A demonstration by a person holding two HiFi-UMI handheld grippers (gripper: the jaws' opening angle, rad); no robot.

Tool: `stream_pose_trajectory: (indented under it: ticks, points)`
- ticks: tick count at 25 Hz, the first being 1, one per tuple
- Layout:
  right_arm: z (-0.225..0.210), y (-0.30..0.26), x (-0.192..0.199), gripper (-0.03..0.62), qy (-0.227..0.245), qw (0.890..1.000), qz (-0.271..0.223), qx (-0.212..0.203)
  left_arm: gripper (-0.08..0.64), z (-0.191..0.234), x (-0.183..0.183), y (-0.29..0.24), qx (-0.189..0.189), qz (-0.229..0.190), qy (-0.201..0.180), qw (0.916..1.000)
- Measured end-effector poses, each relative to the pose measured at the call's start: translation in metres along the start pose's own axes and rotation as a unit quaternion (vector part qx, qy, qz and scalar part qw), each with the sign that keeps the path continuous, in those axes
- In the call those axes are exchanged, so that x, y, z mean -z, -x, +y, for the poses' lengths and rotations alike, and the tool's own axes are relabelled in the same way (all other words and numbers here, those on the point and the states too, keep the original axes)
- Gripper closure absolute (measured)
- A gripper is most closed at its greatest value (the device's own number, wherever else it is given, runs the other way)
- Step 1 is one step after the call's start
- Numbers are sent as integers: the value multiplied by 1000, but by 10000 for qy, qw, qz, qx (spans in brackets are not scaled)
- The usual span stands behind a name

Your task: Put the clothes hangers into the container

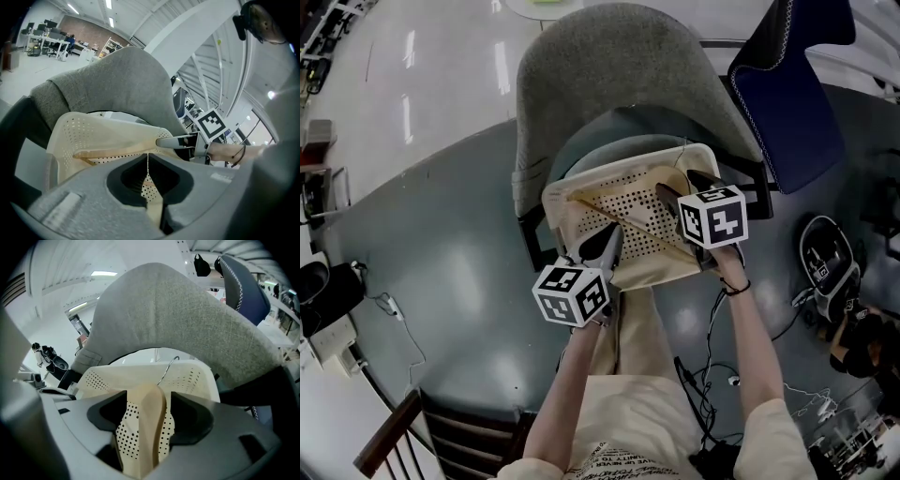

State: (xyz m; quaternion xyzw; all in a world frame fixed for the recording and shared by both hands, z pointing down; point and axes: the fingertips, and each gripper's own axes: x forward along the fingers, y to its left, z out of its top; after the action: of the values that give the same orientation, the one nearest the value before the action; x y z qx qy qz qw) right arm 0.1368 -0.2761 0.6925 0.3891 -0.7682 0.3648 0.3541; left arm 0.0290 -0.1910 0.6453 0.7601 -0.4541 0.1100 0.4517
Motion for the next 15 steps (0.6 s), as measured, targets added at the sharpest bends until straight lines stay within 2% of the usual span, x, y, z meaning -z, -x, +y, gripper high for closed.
stream_pose_trajectory:
  ticks: [5,9,13,15]
  points:
    - [-2,19,-10,313,146,9986,-397,328,534,-10,-8,5,105,-112,-159,9998]
    - [2,44,-18,426,36,9969,-695,367,535,-27,-23,14,274,-263,-407,9985]
    - [11,71,-22,544,119,9954,-876,368,535,-47,-43,28,439,-470,-729,9953]
    - [21,86,-25,560,140,9946,-991,272,535,-55,-53,38,521,-562,-862,9933]
